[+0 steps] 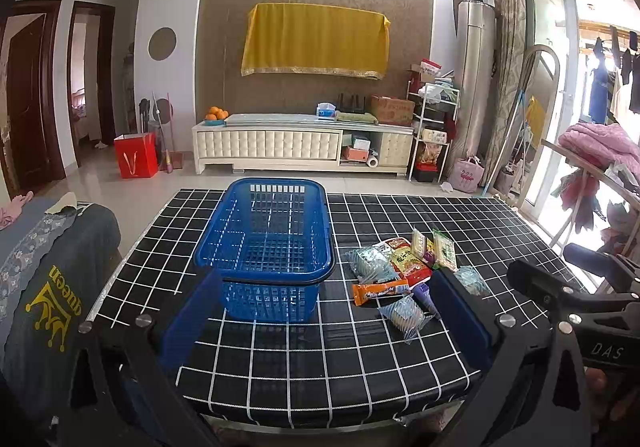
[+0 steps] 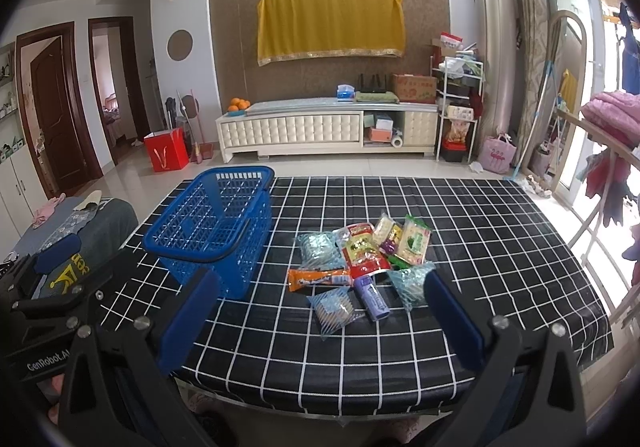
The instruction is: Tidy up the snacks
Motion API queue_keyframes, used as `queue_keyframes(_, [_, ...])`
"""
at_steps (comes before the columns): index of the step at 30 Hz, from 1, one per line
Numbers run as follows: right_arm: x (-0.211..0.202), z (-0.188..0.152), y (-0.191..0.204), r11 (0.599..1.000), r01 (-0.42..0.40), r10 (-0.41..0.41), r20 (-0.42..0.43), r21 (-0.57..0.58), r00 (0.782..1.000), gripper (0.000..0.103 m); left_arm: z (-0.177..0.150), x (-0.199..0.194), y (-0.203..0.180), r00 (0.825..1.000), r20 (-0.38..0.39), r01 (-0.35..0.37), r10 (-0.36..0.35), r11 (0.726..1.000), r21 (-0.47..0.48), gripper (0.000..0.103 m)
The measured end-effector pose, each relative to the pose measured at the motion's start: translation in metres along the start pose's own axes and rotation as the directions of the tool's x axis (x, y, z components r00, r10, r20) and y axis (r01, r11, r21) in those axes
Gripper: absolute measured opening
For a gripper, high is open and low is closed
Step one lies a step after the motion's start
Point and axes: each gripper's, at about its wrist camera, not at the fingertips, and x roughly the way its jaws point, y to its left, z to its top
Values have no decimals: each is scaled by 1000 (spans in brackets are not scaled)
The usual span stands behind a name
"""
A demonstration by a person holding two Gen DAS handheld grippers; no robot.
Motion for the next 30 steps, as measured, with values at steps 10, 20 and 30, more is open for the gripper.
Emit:
queue_keyframes(10, [0,0,0,1000,0,0,-4,5,1000,103,-2,-1,0,1000,-4,-1,1,1000,-2,103])
queue_keyframes(20, [-1,2,0,1000,-3,3,-5,4,1000,103,0,-1,-1,1000,-9,-3,3,1000,-3,103])
queue_keyframes(30, [-1,21,-16,1000,10,-10,27,13,1000,103,18,9,-16,1000,4,11,-12,1000,29,103])
